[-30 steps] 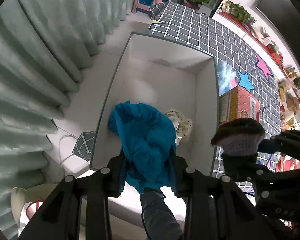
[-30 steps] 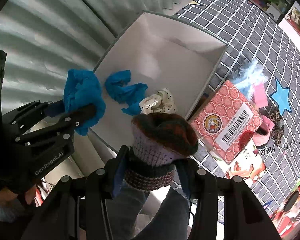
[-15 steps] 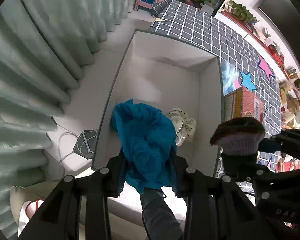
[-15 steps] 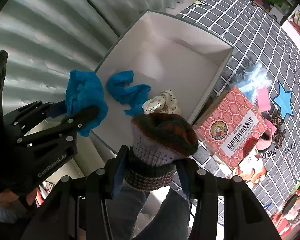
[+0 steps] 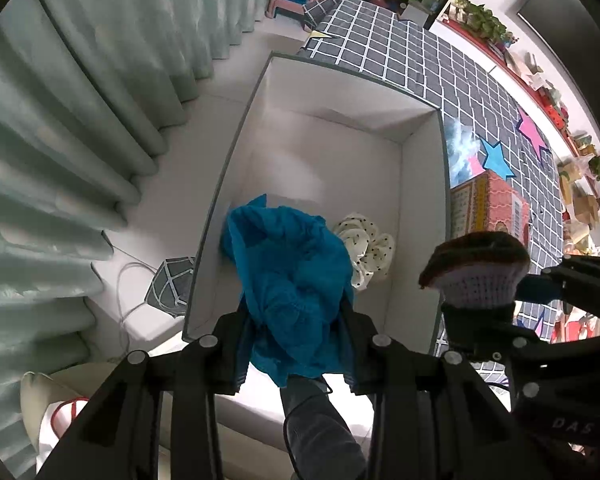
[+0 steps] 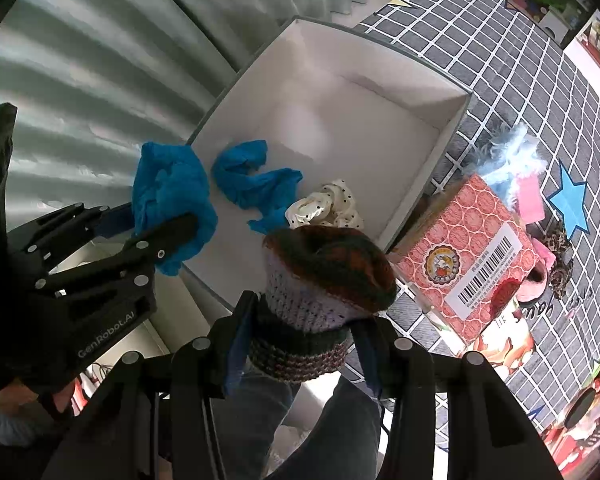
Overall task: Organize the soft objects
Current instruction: 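Open both grippers to drop the glove and knit hat into the box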
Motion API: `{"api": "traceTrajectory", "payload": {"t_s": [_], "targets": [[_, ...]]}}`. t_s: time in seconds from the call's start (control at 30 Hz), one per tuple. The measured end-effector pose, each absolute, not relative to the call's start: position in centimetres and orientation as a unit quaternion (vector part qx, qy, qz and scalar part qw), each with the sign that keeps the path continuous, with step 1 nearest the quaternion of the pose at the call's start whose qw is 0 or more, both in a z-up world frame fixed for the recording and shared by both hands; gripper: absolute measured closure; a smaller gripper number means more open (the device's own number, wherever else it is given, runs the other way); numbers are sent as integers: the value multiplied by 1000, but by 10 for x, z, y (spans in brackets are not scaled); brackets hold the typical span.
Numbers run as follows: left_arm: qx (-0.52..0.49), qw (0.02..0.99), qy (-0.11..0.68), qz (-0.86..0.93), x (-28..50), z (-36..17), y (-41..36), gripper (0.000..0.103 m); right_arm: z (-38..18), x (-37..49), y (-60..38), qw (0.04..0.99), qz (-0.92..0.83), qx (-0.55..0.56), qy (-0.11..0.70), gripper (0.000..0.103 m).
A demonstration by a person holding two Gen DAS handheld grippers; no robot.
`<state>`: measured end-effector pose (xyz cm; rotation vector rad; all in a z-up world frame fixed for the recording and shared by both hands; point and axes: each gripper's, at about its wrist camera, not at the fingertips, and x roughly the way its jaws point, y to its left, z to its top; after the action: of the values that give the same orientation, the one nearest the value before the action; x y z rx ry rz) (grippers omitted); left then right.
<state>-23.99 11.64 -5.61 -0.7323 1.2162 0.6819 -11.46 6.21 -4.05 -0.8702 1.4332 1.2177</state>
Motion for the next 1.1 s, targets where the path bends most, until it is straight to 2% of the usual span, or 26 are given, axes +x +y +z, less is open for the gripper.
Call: {"api": "traceTrajectory", "payload": {"t_s": [0.27,0.4,0.53,0.63,0.7,0.87,0.93,0.97,1.03,1.1], "targets": [[-329,705,550,304,-240,-58,117,64,-42,-115,62,508,505,-357,599,55],[-325,708,550,301,-239,-58,115,60,-43,-114,65,507,507,-351,603,55],[-314,714,549,301,-237,-55,113,38,-40,-113,67,509,511,-343,602,54],[-308,709,552,311,-236,-56,114,30,-38,-109,69,515,511,-339,599,43],[-314,707,551,313,-238,-57,117,22,-34,-104,69,522,511,-331,598,23],[-319,698,558,315,-237,-61,119,15,-29,-98,67,534,509,-321,594,21],[-328,697,557,310,-235,-62,119,11,-29,-96,66,536,507,-320,594,11],[-332,696,556,310,-234,-61,120,8,-29,-94,65,539,505,-319,593,0],[-333,697,552,312,-233,-60,120,0,-26,-89,62,544,504,-312,594,0],[-333,699,550,313,-230,-60,121,0,-23,-83,59,552,500,-306,594,0]]}}
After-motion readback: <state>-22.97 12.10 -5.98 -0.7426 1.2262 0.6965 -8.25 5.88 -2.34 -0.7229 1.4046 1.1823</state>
